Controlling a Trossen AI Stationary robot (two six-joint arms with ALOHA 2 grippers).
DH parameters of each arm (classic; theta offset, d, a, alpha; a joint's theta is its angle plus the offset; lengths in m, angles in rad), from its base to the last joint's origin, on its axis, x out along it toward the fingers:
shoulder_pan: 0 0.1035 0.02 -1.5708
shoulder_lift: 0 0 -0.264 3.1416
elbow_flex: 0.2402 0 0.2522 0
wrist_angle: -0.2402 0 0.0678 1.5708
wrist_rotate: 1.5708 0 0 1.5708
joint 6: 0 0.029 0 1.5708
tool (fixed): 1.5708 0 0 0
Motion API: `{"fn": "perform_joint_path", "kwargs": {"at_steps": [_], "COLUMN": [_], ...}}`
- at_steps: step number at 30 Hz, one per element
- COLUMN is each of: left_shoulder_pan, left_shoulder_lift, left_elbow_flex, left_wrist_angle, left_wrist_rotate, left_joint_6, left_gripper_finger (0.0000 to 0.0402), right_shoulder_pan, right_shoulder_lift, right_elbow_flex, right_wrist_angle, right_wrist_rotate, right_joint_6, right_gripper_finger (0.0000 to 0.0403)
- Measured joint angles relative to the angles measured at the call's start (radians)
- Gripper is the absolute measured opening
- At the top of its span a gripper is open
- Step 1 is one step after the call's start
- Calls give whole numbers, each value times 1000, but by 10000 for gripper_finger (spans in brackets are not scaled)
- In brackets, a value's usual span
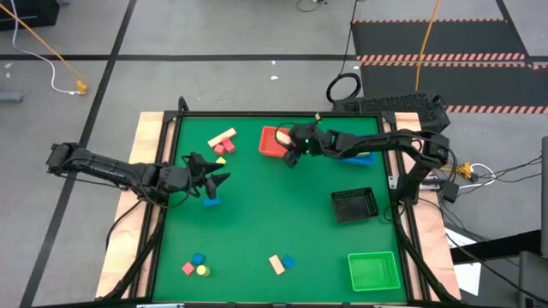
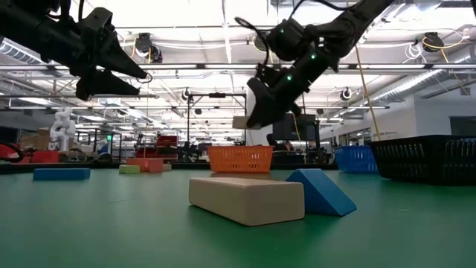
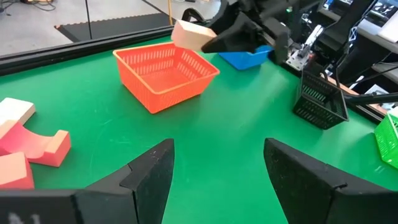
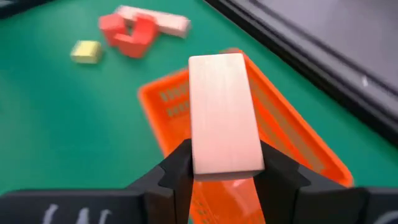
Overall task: Sort & place blocks by color
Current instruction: Put the middle brown block into the orange bin, then put the top blue block into the black bin
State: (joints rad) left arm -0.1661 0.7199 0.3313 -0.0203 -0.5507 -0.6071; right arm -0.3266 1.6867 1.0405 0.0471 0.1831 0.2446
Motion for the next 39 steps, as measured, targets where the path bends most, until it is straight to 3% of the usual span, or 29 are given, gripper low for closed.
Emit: {"fn": "perform_joint_path", "kwargs": {"at_steps": [21,33,39], "left_shoulder_pan": [0,0,-10], "left_shoulder_lift": [0,0,0], "left_elbow_flex": [0,0,0], "left_wrist_angle": [-2,-26,-251], "left_wrist_rotate": [0,4,179], "left_joint_6": [0,22,-28], "left_gripper_finger": [248,248,248], "right_shoulder_pan": [-18,-13,73], "right_shoulder_lift": [1,-2,-41], "right_elbow_flex": [-13,-14,-14], "right_wrist_angle": [12,37,140], "right_wrist_rotate": [-1,-26,-135], "right_joint_6": [68,51,0], "right_gripper_finger": [138,233,242]}}
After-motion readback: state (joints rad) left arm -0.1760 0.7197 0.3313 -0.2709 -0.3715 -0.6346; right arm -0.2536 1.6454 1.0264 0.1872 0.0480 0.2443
